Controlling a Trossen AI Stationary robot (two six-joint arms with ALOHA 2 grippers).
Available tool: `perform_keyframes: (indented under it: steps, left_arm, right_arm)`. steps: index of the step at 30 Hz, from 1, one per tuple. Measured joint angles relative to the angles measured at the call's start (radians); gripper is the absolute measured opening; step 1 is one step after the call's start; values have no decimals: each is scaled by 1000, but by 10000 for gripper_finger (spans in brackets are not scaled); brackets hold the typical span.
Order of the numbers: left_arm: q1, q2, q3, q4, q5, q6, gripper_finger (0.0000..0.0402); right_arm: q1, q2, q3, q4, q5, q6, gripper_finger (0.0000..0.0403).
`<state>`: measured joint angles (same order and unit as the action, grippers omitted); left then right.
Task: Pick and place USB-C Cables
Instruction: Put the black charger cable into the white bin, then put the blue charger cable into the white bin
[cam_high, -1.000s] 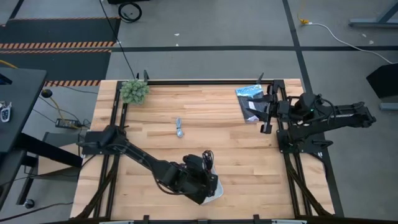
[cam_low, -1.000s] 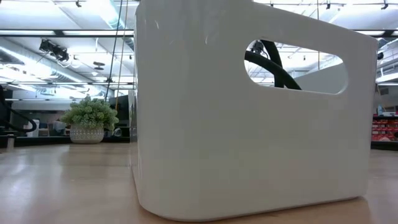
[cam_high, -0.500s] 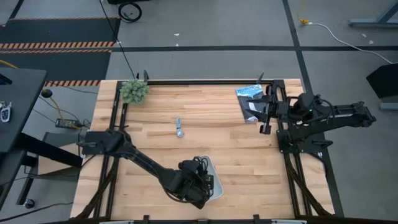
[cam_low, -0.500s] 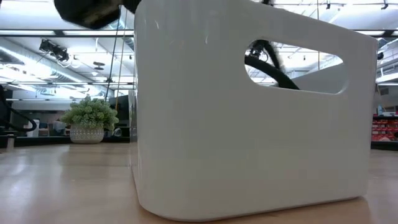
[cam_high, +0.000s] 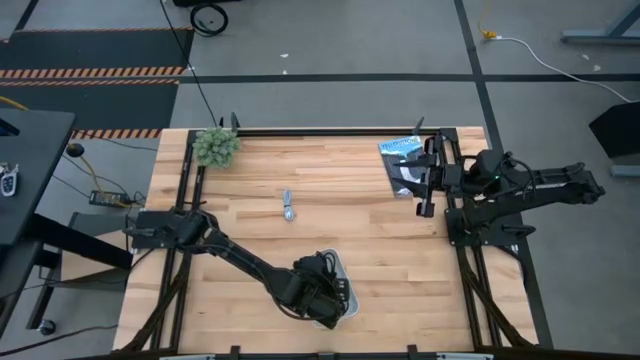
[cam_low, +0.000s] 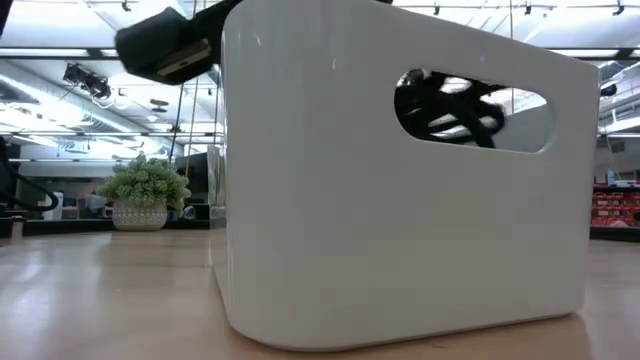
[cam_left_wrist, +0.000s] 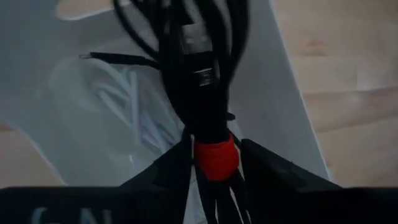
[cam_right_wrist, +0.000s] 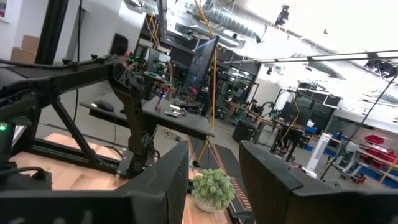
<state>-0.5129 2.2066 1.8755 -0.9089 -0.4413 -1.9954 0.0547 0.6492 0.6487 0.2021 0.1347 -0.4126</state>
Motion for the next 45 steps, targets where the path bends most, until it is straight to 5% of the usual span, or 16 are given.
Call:
perform_keyframes:
  steps: [9,20,31,45]
  left_arm:
    - [2,-4,11,51,13,207,207]
    - [28,-6,137,11,-5,468,213]
    - [88,-8,276,-533,-31,520,193]
    - [214,-8,167,-662,-44,940,158]
  right_arm:
    - [0,-1,0,-1,-1,9,148]
    - [0,-1,0,-1,-9,10,148]
    - [0,5,0,0,-9,10,148]
    - [1,5,0,-5,-10,10,148]
